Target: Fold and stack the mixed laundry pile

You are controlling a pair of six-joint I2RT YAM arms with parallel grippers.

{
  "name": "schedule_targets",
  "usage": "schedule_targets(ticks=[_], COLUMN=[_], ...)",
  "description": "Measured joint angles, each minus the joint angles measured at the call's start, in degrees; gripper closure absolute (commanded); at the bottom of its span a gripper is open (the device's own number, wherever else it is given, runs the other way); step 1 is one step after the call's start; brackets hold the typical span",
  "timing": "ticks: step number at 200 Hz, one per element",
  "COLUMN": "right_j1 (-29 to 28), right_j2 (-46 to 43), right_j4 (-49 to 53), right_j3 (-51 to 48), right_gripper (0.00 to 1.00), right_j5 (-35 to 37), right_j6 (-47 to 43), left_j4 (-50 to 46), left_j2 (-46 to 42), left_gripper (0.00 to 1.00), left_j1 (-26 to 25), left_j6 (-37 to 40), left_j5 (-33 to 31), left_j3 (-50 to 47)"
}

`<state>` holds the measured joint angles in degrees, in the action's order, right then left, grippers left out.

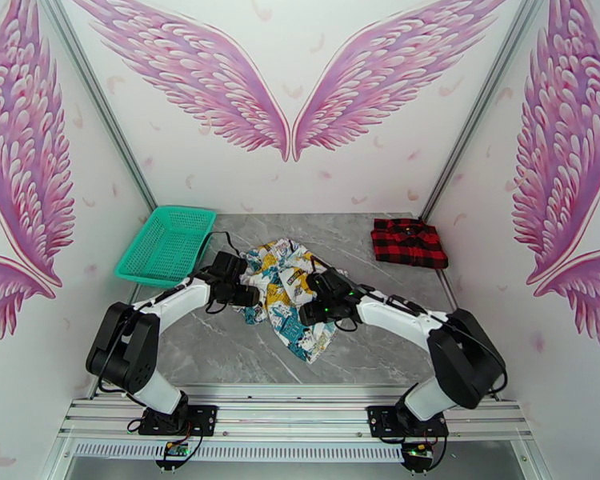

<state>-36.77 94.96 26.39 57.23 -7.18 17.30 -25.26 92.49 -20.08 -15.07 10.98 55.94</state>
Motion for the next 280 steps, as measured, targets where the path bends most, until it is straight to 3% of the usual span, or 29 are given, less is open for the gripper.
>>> schedule_targets(ticks=[16,31,42,67,83,144,150,162,173,187,214,243,280], right_j1=[-0.39,-0.42,-0.42,0.0,1.27,15.5,17.38,20.5,23.08,25.46,28.63,31.32,29.62], right_j2=[3.98,6.12,6.99,7.08,6.69,3.74,3.91,4.61,5.16,5.33,3.41,-4.96,-15.74], right_j4=[0.04,0.74,1.79,4.35,5.44,8.09,8.48,8.98,9.07,9.79,10.34,10.47,6.82], right_j3=[3.15,5.44,7.15,10.82,12.79,21.35,22.36,24.04,24.5,23.96,19.06,8.9,-7.23], right_gripper=[0.46,0.68,0.82,1.0,1.0,1.0,0.9,0.68,0.48,0.35,0.28,0.27,0.26], right_j5=[1.7,3.89,6.49,12.02,14.14,13.09,12.24,11.13,10.58,10.21,8.41,2.67,-8.85], right_j6=[-0.59,-1.16,-1.9,-3.96,-4.92,-6.84,-6.67,-6.01,-5.44,-4.98,-3.67,-0.87,4.66], left_j4=[1.95,3.13,3.5,4.5,5.14,5.9,5.99,6.23,6.38,6.36,6.08,5.81,4.39], left_j2=[0.0,0.0,0.0,-0.02,-0.13,-4.72,-5.07,-5.53,-5.66,-5.73,-6.93,-8.31,-6.88], left_gripper=[0.48,0.64,0.72,0.86,1.0,1.0,1.0,0.74,0.6,0.43,0.36,0.31,0.34], left_j1=[0.26,0.46,0.5,0.52,0.55,0.59,0.59,0.59,0.59,0.59,0.7,0.68,-0.35], left_j6=[-0.26,-0.9,-1.64,-2.51,-2.43,-3.39,-3.48,-3.61,-4.04,-4.39,-4.74,-4.61,-3.5], left_j5=[1.55,2.54,3.1,3.69,3.96,3.02,2.95,2.93,2.97,3.06,2.89,2.89,2.95], left_j3=[-0.76,-1.64,-2.12,-2.86,-3.34,-3.8,-3.8,-3.8,-3.8,-3.8,-4.35,-6.14,-7.45])
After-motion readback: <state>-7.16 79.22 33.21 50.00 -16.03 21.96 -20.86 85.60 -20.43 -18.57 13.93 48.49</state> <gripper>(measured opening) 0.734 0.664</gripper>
